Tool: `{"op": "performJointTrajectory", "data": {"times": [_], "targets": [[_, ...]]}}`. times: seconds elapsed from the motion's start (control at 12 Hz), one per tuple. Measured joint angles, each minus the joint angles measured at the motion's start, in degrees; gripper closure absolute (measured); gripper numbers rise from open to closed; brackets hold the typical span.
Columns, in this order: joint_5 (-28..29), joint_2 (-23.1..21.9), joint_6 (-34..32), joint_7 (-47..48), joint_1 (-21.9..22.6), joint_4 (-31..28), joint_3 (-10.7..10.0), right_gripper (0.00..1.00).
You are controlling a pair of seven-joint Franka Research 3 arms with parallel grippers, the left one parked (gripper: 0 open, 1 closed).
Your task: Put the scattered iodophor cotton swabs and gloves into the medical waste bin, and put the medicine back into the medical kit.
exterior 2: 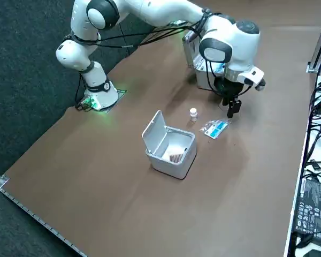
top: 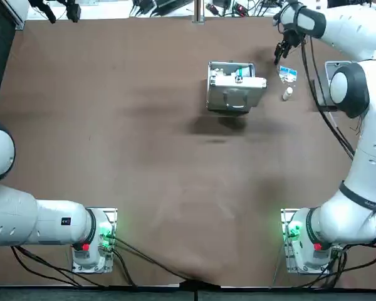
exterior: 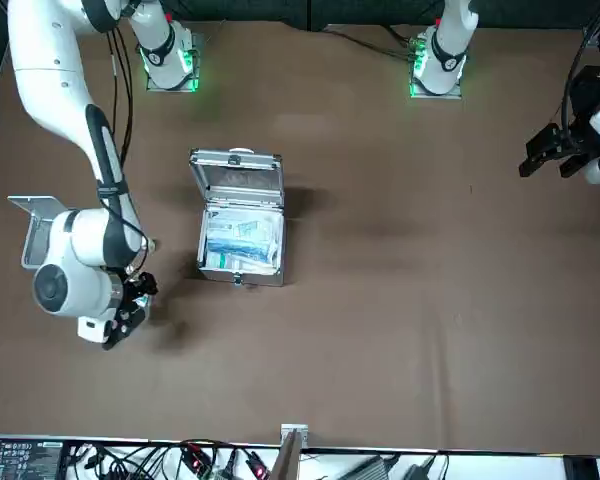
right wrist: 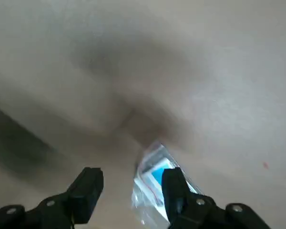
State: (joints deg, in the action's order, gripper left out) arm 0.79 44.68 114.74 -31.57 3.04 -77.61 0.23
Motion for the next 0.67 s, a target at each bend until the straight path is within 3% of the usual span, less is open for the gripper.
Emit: {"op": "performJointTrajectory", "data": {"times": [0.17,0.67], "targets": [[-0.06,0.01,4.93,0.9,0.74,-4.39,-0.08,0.25],[-2.18,-0.13,6.57,0.9,0.74,-7.29,-0.41,0.35]]}}
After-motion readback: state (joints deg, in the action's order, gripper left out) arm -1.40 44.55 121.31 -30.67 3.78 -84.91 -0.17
